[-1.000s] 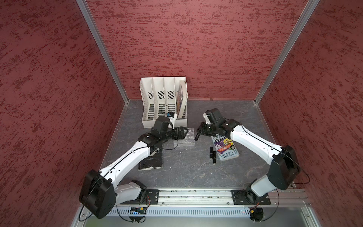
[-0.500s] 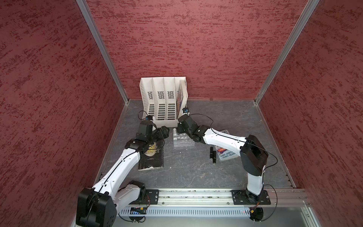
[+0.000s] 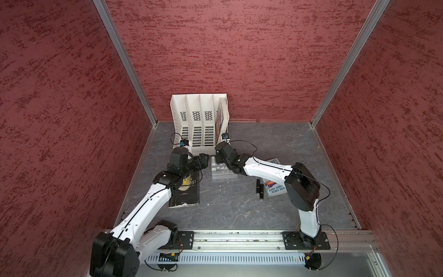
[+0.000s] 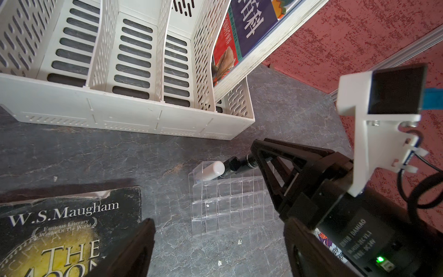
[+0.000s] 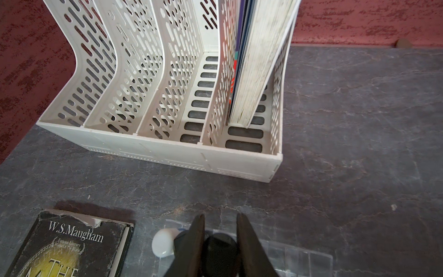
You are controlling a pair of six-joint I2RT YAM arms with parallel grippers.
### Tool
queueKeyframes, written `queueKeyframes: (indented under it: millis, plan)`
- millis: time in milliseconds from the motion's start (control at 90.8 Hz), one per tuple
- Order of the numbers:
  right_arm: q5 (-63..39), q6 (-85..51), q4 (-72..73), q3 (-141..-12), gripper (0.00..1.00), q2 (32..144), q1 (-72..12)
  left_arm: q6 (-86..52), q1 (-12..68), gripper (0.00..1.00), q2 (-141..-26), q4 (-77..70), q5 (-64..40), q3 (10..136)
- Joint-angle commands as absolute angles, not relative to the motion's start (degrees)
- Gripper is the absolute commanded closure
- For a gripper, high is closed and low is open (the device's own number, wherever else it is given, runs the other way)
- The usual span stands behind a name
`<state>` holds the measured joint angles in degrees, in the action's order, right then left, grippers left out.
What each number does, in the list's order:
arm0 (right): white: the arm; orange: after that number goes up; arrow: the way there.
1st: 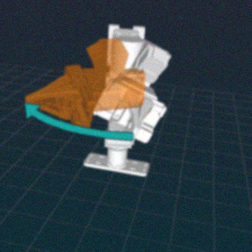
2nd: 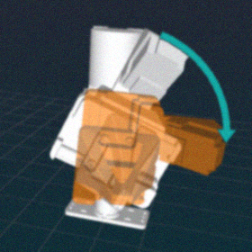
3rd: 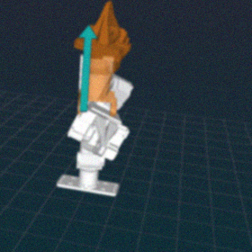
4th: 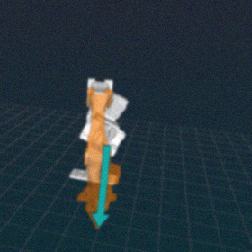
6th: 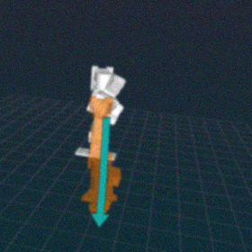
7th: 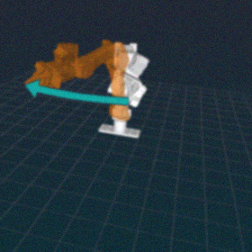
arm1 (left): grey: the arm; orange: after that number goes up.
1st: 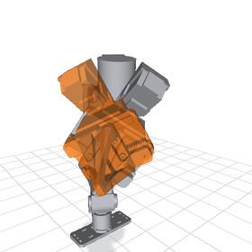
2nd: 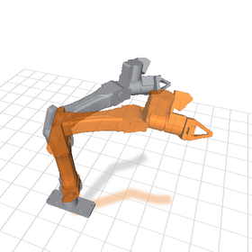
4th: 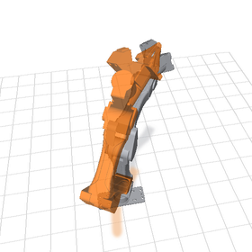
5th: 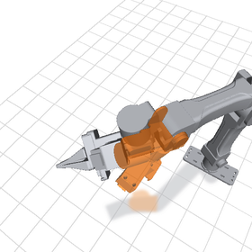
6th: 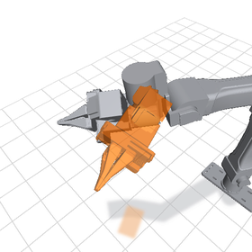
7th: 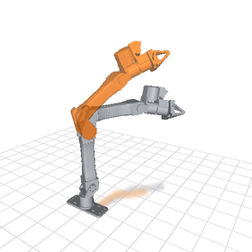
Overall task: Arrange the lipsticks in the organizer
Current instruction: Place the lipstick in the storage box.
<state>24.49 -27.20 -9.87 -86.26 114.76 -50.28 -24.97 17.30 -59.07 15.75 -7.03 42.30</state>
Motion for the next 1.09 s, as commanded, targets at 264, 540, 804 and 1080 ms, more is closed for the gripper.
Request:
queueKeyframes:
  millis: [264, 540, 804, 1080]
  plan:
    - [26.35, -28.48, -7.89, -86.06, 0.89, 116.01, -50.35, -24.21, 18.67, 0.14, -58.84, 13.56, -6.46, 41.66]
    - [26.72, -28.67, -6.84, -84.77, 0.9, 116.69, -50.36, -23.65, 19.62, 0.14, -58.37, 13.74, -5.28, 41.77]
    - [26.44, -28.71, -7.43, -84.98, 0.75, 117.03, -50.36, -23.09, 21.14, 0.15, -58.29, 13.8, -3.62, 42.34]
    - [25.87, -30.21, -10.23, -85.03, 0.6, 114.02, -50.2, -23.12, 22.09, 0.16, -57.81, 15.12, -1.93, 43.18]
